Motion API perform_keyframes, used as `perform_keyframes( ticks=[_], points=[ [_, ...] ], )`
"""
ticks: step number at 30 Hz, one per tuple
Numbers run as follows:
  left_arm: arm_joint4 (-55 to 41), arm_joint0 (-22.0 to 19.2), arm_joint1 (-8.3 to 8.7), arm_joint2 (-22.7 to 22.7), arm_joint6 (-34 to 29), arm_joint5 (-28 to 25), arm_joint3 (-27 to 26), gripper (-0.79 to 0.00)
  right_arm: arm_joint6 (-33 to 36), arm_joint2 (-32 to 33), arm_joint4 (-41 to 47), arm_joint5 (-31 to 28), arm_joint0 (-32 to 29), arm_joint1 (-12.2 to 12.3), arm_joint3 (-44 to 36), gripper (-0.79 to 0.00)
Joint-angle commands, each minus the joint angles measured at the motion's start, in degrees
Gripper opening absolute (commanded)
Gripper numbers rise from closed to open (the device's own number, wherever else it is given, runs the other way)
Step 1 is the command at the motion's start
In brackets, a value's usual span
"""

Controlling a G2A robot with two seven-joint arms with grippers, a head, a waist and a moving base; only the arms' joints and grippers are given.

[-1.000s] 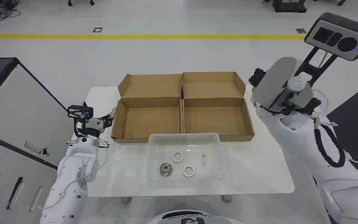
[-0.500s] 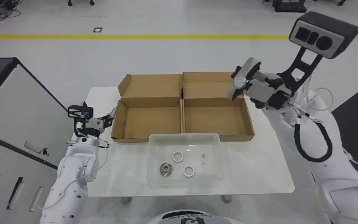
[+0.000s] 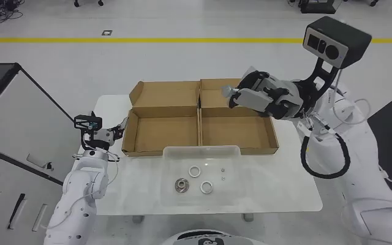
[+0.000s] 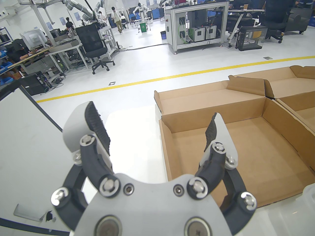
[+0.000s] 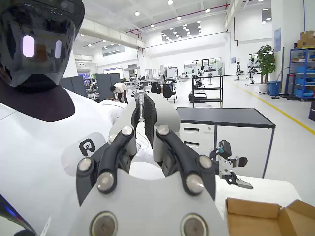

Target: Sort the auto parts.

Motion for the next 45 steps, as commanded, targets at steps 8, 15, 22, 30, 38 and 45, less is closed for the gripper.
perform_keyframes(
  ticks=[8, 15, 22, 30, 38, 45],
  points=[
    [0.0, 0.0, 0.0, 0.0, 0.0, 0.0, 0.0, 0.0, 1.1, -1.9, 10.2, -4.9, -0.4, -1.0, 0.3, -0.785],
    [0.0, 0.0, 0.0, 0.0, 0.0, 0.0, 0.0, 0.0, 2.5, -2.3, 15.6, -6.1, -0.9, -1.6, 1.0, -0.785],
    [0.0, 0.0, 0.0, 0.0, 0.0, 0.0, 0.0, 0.0, 2.6, -2.3, 16.3, -6.3, -1.1, -1.7, 1.2, -0.785],
    [0.0, 0.0, 0.0, 0.0, 0.0, 0.0, 0.0, 0.0, 2.6, -2.3, 16.3, -6.3, -1.1, -1.7, 1.2, -0.785],
    [0.0, 0.0, 0.0, 0.0, 0.0, 0.0, 0.0, 0.0, 2.6, -2.3, 16.3, -6.3, -1.1, -1.7, 1.2, -0.785],
    [0.0, 0.0, 0.0, 0.0, 0.0, 0.0, 0.0, 0.0, 2.6, -2.3, 16.3, -6.3, -1.1, -1.7, 1.2, -0.785]
  ],
)
